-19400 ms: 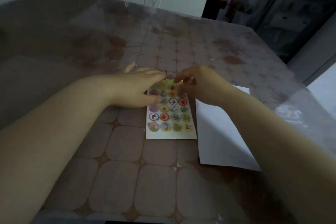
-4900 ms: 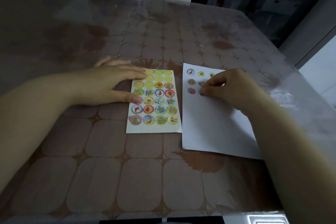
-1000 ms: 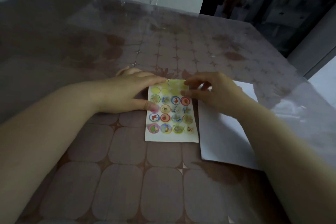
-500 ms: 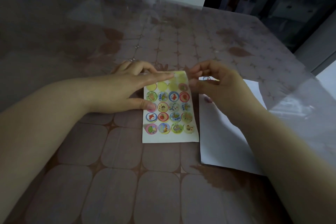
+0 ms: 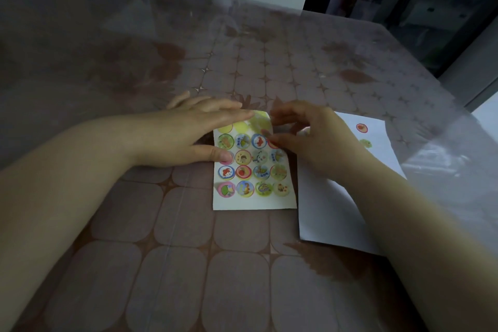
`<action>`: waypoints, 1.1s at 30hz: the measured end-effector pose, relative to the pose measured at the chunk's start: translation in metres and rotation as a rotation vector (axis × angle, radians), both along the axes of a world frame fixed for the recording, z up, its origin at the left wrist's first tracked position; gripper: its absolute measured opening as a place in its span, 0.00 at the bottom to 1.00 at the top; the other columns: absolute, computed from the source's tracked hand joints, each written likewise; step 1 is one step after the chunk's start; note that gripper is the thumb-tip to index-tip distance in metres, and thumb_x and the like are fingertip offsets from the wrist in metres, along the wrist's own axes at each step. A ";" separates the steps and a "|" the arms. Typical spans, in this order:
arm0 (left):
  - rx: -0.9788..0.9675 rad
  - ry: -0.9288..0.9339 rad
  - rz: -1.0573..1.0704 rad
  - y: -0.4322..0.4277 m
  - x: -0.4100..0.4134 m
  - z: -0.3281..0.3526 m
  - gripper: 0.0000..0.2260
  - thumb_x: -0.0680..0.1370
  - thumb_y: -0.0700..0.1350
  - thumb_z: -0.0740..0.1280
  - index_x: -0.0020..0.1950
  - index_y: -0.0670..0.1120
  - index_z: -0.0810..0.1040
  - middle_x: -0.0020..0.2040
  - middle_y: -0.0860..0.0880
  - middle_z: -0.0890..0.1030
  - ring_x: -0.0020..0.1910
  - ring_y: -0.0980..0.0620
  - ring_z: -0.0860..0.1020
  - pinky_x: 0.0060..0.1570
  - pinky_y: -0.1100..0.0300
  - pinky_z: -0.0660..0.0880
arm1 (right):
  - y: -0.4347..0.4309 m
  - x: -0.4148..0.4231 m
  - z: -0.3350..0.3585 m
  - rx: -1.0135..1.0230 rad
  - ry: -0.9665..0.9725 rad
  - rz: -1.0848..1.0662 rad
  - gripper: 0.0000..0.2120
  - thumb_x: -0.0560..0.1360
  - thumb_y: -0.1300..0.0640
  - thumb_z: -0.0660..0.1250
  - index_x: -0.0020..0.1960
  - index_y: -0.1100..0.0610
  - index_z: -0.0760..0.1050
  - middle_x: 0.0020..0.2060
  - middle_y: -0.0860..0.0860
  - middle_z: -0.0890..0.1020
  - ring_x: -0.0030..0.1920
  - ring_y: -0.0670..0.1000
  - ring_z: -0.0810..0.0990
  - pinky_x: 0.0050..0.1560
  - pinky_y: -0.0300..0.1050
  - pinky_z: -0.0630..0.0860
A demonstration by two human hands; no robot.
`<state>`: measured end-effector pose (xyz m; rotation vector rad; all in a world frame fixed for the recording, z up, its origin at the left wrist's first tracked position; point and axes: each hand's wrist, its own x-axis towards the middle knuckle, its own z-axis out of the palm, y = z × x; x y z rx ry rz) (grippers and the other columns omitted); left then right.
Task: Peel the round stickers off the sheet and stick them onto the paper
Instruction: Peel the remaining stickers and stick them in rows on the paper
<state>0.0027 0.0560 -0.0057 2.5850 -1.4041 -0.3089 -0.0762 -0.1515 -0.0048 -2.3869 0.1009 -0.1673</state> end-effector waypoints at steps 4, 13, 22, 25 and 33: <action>-0.020 0.004 0.010 -0.002 -0.003 0.001 0.35 0.67 0.68 0.53 0.72 0.66 0.45 0.76 0.61 0.47 0.70 0.67 0.44 0.66 0.62 0.37 | 0.001 -0.003 0.006 0.386 -0.056 -0.064 0.16 0.66 0.59 0.75 0.51 0.49 0.76 0.46 0.45 0.81 0.40 0.39 0.79 0.33 0.28 0.72; -0.008 -0.038 0.031 -0.006 -0.006 0.002 0.31 0.76 0.56 0.61 0.74 0.62 0.48 0.77 0.58 0.45 0.75 0.60 0.43 0.62 0.66 0.37 | 0.001 -0.006 0.010 0.533 0.025 -0.016 0.07 0.69 0.65 0.71 0.45 0.56 0.79 0.36 0.48 0.84 0.31 0.41 0.82 0.30 0.29 0.73; 0.063 -0.017 0.051 -0.002 -0.003 0.001 0.29 0.72 0.64 0.56 0.69 0.70 0.44 0.76 0.58 0.41 0.74 0.59 0.41 0.69 0.53 0.34 | 0.000 -0.004 0.006 0.398 0.058 0.016 0.15 0.62 0.60 0.77 0.47 0.49 0.81 0.40 0.46 0.85 0.43 0.44 0.84 0.47 0.39 0.80; 0.084 -0.015 0.052 -0.001 0.000 -0.001 0.28 0.70 0.70 0.53 0.63 0.74 0.40 0.76 0.59 0.41 0.75 0.58 0.41 0.69 0.50 0.34 | 0.001 -0.003 0.005 0.395 0.004 -0.021 0.05 0.69 0.56 0.72 0.44 0.48 0.81 0.32 0.42 0.84 0.36 0.38 0.82 0.38 0.29 0.76; 0.082 -0.003 0.048 -0.001 -0.001 -0.001 0.26 0.69 0.67 0.52 0.61 0.76 0.41 0.76 0.59 0.40 0.74 0.59 0.40 0.70 0.52 0.34 | -0.002 -0.002 0.003 0.352 -0.007 -0.017 0.07 0.70 0.61 0.71 0.37 0.50 0.79 0.29 0.42 0.83 0.33 0.38 0.81 0.34 0.27 0.73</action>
